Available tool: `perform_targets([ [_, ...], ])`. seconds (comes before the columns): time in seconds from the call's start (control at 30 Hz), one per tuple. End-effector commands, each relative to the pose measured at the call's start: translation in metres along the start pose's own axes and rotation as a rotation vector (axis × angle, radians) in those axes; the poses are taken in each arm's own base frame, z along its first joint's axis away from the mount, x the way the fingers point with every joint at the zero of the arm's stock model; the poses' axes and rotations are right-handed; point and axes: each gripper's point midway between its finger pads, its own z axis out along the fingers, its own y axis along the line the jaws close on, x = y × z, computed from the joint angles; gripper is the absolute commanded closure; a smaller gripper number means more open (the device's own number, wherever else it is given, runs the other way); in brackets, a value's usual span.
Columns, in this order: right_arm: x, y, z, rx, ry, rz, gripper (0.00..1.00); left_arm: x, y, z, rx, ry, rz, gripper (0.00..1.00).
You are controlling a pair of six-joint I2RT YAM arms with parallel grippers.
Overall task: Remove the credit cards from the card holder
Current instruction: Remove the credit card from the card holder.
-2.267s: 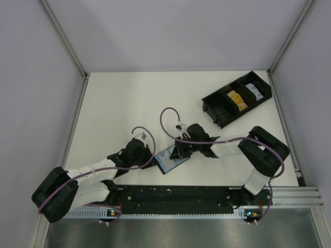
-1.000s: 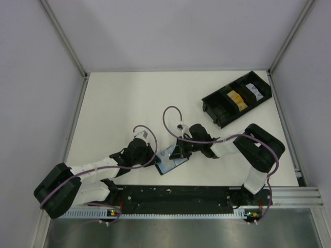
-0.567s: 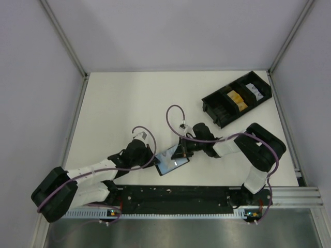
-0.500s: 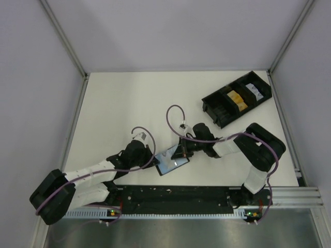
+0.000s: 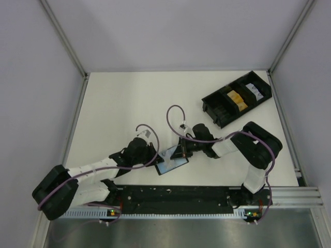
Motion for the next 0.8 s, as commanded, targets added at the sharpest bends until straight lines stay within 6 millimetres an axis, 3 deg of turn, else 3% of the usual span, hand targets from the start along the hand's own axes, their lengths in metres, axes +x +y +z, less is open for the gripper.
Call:
perform_targets([
  [0.0,-0.004,0.004,0.001,-0.026,-0.017,-0.022,1.00,-0.003,-0.006,0.011,0.010,0.005,0.005,1.00],
  [0.23,-0.005,0.001,0.000,-0.010,-0.026,-0.007,0.84,0.014,0.021,0.016,-0.073,0.046,-0.031,1.00],
  [0.37,-0.009,-0.003,-0.003,0.006,-0.048,0.008,0.82,0.018,0.030,0.015,-0.102,0.050,-0.037,1.00],
  [0.6,-0.013,-0.009,-0.009,0.006,-0.078,0.034,0.87,0.018,0.035,0.013,-0.120,0.045,-0.036,1.00],
  [0.77,-0.014,-0.009,-0.009,0.000,-0.079,0.036,1.00,0.019,0.034,0.012,-0.117,0.047,-0.036,1.00],
])
